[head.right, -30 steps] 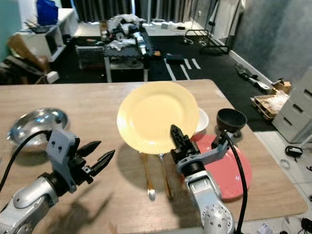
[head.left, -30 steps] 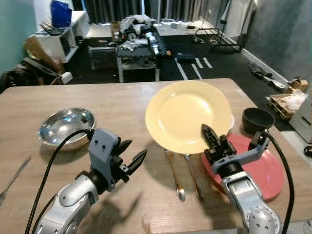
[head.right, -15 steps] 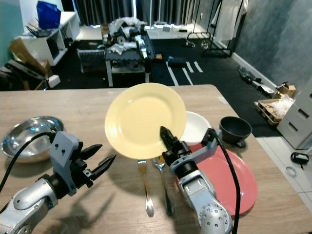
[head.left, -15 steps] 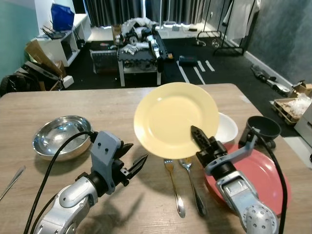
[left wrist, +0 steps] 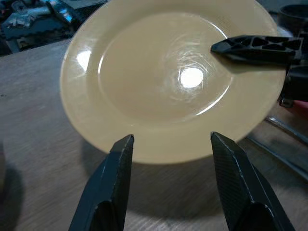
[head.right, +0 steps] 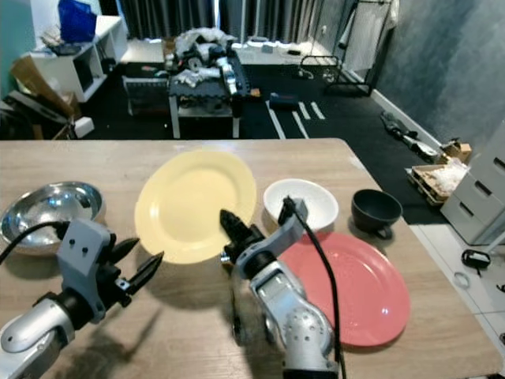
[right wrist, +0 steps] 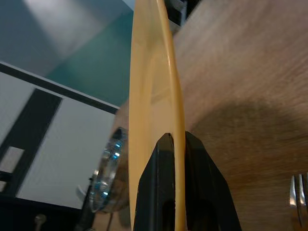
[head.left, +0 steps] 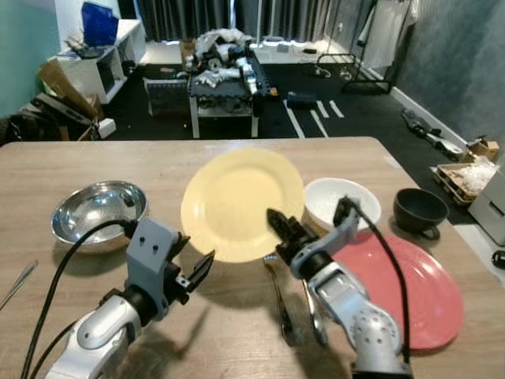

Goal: Setting the table

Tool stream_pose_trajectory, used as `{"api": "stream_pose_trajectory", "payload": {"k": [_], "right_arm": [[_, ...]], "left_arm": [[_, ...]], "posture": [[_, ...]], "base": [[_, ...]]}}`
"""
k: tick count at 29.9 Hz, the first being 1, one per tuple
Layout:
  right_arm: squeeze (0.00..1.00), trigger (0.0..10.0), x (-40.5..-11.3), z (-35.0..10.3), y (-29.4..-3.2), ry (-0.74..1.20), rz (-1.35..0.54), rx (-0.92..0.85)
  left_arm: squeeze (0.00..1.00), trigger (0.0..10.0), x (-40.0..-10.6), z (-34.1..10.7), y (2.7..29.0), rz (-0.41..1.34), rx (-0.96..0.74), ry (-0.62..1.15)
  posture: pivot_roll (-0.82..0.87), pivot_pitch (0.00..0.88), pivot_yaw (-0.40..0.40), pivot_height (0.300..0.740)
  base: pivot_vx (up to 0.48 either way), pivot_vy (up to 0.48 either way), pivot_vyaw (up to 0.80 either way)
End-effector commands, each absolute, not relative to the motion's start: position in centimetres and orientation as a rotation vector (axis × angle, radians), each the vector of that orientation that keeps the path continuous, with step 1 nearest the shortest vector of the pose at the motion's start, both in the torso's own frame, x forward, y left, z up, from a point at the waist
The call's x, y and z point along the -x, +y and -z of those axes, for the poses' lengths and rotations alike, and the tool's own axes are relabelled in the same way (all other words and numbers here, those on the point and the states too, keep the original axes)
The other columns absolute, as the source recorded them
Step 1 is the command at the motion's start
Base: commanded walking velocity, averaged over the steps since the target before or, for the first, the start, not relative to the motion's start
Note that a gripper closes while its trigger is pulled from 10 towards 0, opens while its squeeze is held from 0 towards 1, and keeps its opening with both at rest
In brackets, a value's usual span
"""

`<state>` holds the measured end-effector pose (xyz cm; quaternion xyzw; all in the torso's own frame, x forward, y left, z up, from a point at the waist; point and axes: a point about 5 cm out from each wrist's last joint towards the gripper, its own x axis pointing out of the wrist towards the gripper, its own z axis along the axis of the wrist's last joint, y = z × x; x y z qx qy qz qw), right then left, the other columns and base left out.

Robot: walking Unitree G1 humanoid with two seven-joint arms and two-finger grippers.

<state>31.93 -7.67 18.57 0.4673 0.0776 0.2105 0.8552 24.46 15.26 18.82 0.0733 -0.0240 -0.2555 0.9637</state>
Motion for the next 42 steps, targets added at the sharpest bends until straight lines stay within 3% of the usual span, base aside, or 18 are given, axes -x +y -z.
{"api": "stream_pose_trajectory", "payload": {"k": [1, 12, 23, 31, 32, 33, 42], "right_arm": [[0.00, 10.0, -32.1, -18.5, -6.9, 0.176, -0.437, -1.001], [0.00, 10.0, -34.4, -19.2, -4.1, 0.181, -0.440, -1.140], [0.00, 10.0, -34.4, -18.8, -1.0, 0.242, -0.520, -1.097], [0.00, 10.0, -34.6, -18.1, -0.8, 0.257, -0.508, -1.117], [0.43, 10.0, -34.7, -18.0, -0.7, 0.253, -0.507, -1.122], [1.00, 10.0, -34.8, -18.2, -0.7, 0.241, -0.510, -1.126], [1.00, 10.0, -35.2, -20.5, -1.4, 0.097, -0.557, -1.132]], "left_arm": [[0.00, 10.0, -23.8, -18.7, 15.2, 0.557, -0.147, -0.031], [0.00, 10.0, -22.5, -19.0, 15.1, 0.543, -0.149, -0.020], [0.00, 10.0, -21.9, -19.2, 15.5, 0.518, -0.159, -0.001], [0.00, 10.0, -21.8, -19.3, 15.5, 0.514, -0.157, 0.004], [0.00, 10.0, -21.7, -19.3, 15.5, 0.512, -0.157, 0.006], [0.00, 10.0, -21.7, -19.3, 15.5, 0.511, -0.157, 0.008], [0.00, 10.0, -21.9, -19.2, 15.3, 0.516, -0.152, 0.008]], "posture": [[0.13, 0.123, 0.020, 0.740], [0.19, 0.153, -0.001, 0.740], [0.23, 0.181, -0.013, 0.740], [0.23, 0.183, -0.014, 0.740], [0.23, 0.183, -0.014, 0.740], [0.24, 0.181, -0.013, 0.740], [0.23, 0.171, -0.011, 0.740]], "base": [[0.000, 0.000, 0.00], [0.000, 0.000, 0.00], [0.000, 0.000, 0.00], [0.000, 0.000, 0.00], [0.000, 0.000, 0.00], [0.000, 0.000, 0.00], [0.000, 0.000, 0.00]]}}
